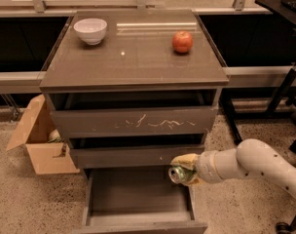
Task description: Pick green can from bottom drawer and place on counter
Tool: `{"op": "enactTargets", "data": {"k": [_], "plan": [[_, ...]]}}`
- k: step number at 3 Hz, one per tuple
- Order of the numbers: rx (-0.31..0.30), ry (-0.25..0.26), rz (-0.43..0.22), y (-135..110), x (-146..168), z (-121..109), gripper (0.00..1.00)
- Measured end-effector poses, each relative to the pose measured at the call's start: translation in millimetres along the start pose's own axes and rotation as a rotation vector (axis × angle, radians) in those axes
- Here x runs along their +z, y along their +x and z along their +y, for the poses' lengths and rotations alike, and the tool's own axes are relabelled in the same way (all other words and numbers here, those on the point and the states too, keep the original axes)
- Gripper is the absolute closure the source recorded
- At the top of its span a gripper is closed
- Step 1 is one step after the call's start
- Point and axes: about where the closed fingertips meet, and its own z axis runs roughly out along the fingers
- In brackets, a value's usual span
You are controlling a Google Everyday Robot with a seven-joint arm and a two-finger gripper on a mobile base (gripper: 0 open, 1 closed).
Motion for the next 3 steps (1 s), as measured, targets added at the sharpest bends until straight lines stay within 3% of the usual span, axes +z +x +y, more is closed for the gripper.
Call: {"op": "enactTargets", "data": {"k": [1, 2, 3], "plan": [[-0.197, 0.063, -0.020, -41, -58, -50, 1.00], [-0.382, 0.083, -0.020, -73, -103, -99, 1.00], [-0.381, 0.083, -0.020, -73, -103, -99, 1.00]]}}
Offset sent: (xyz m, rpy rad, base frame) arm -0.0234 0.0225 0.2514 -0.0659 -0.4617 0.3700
